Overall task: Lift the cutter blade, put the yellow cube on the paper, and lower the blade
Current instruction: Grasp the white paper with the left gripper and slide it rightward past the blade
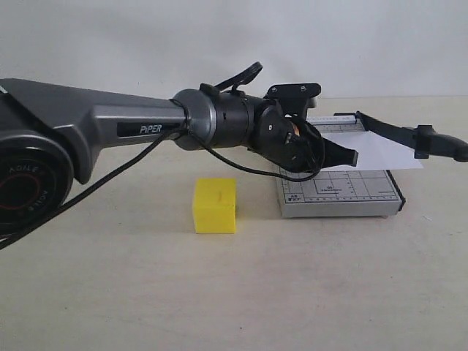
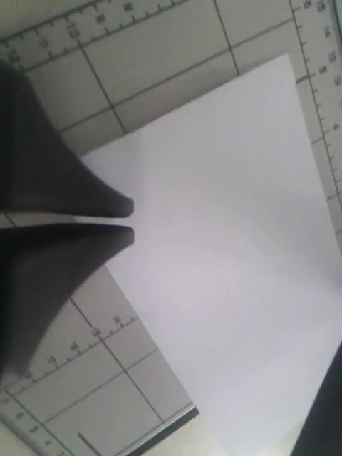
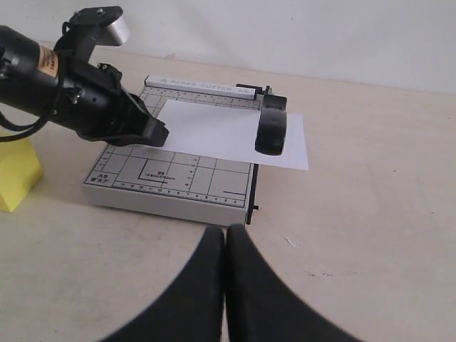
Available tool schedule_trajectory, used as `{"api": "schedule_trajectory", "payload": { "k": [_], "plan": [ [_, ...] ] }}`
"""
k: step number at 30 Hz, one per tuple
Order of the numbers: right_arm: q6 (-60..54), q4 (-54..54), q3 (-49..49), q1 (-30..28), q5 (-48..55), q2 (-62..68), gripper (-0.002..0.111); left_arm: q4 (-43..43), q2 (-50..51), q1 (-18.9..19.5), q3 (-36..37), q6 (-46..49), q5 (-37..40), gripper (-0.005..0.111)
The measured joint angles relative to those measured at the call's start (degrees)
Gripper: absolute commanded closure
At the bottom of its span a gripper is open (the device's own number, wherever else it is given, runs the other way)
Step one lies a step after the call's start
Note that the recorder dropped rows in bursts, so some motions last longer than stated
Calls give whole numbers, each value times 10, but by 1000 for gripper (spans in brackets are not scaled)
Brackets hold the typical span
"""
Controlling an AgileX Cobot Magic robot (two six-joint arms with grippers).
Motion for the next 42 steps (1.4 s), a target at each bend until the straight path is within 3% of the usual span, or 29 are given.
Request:
{"api": "schedule_trajectory", "payload": {
  "k": [8, 15, 26, 42],
  "plan": [
    [0, 0, 0, 0, 0, 0, 108, -3, -20, -4, -28, 6, 22, 102],
    [0, 0, 0, 0, 0, 0, 108, -7, -18, -2, -30, 3, -74, 102],
    [3, 0, 0, 0, 0, 0, 108, -8, 22, 1, -31, 25, 18, 102],
    [12, 2, 0, 0, 0, 0, 108, -9, 16, -2, -34, 43, 58, 102]
  ]
}}
